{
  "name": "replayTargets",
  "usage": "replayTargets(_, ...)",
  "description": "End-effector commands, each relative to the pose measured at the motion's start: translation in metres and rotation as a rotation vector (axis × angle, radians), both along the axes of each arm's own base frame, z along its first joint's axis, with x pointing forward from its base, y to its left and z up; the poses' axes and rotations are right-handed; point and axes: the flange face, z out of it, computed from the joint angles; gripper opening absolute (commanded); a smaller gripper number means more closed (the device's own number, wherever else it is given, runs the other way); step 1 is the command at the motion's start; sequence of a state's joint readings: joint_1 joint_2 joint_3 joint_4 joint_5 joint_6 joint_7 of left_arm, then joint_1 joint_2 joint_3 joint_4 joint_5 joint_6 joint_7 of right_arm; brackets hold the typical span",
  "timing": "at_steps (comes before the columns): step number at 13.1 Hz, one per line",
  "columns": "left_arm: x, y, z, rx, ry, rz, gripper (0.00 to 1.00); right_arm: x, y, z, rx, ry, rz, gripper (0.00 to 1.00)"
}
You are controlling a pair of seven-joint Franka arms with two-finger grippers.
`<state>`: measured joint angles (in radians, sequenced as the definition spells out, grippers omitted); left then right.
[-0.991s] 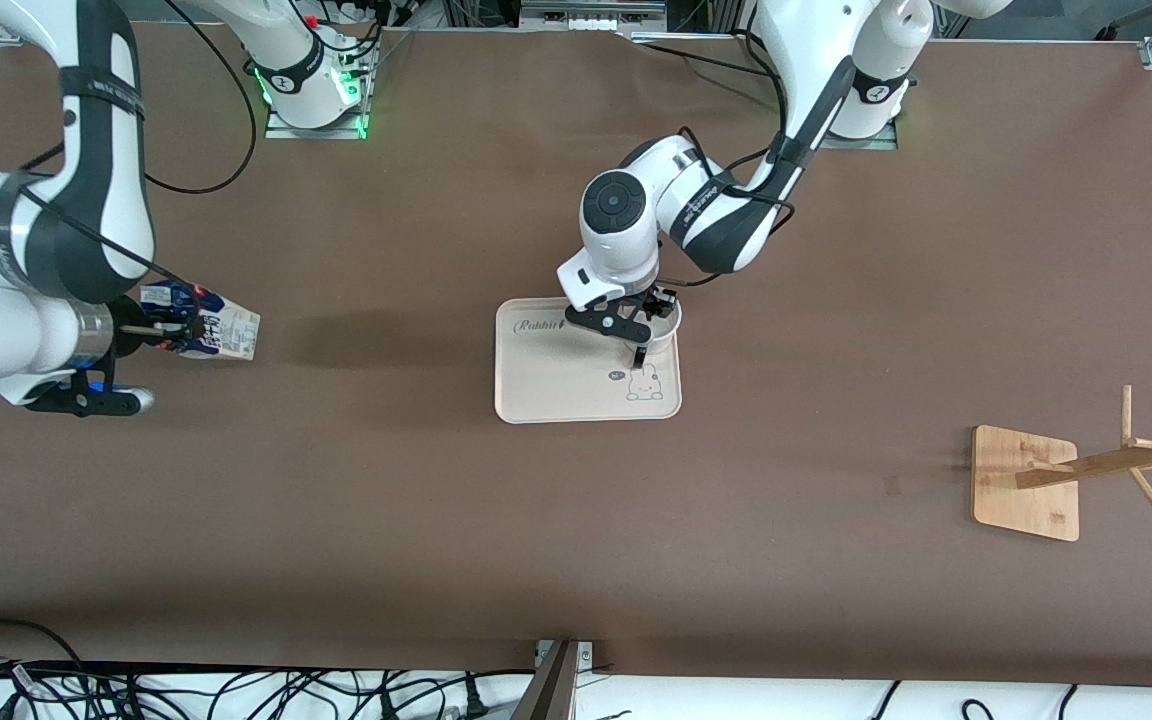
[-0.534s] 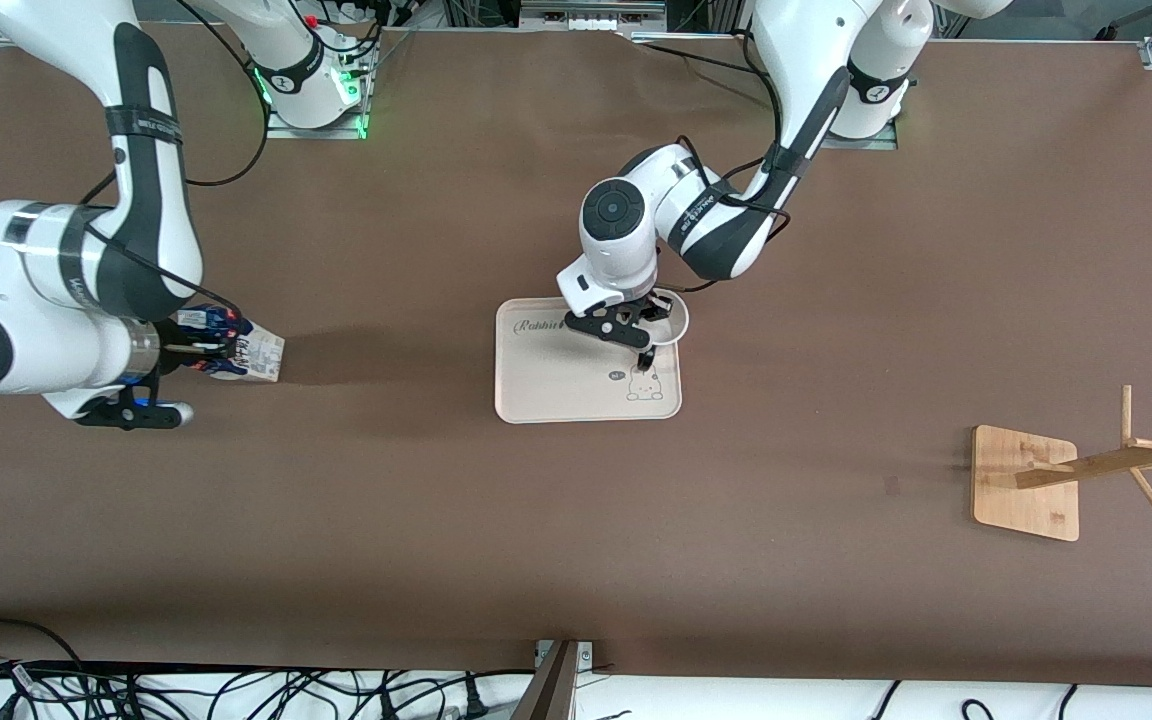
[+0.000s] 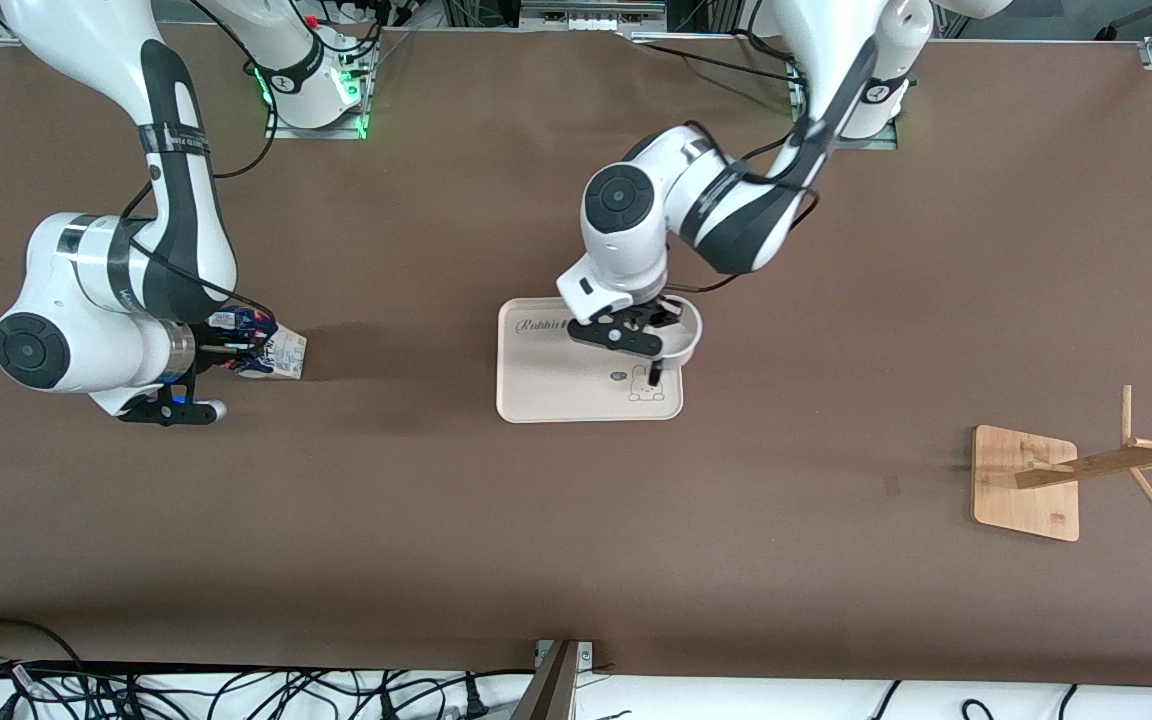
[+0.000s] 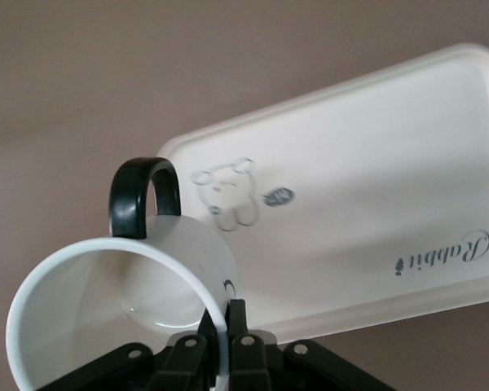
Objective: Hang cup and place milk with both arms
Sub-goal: 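Set the carton down, open the right gripper while the left gripper carries the mug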
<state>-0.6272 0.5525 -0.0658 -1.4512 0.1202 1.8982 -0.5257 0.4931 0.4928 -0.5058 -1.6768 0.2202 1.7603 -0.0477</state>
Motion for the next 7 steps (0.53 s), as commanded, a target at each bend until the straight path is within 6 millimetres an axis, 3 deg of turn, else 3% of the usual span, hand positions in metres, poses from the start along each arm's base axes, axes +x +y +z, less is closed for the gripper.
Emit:
replayTargets(1, 0.050, 0.066, 0.081, 0.003, -0.045, 0.115, 0.00, -0.005, 0.000, 0.003, 0.023, -0.008, -0.012, 0.82)
replayTargets(2, 0.066, 0.098, 0.100, -0.021, -0.061, 0.166, 0.00, -0.004, -0.001, 0.004, 0.022, -0.008, -0.015, 1.00)
replayTargets(4, 0.095, 0.165, 0.123, -0.034, -0.080, 0.166, 0.00, -0.005, -0.001, 0.014, 0.031, 0.002, -0.007, 1.00)
replayTargets(7, 0.118, 0.250, 0.148, -0.043, -0.104, 0.174, 0.00, -0.008, 0.000, 0.041, 0.048, 0.040, -0.002, 1.00)
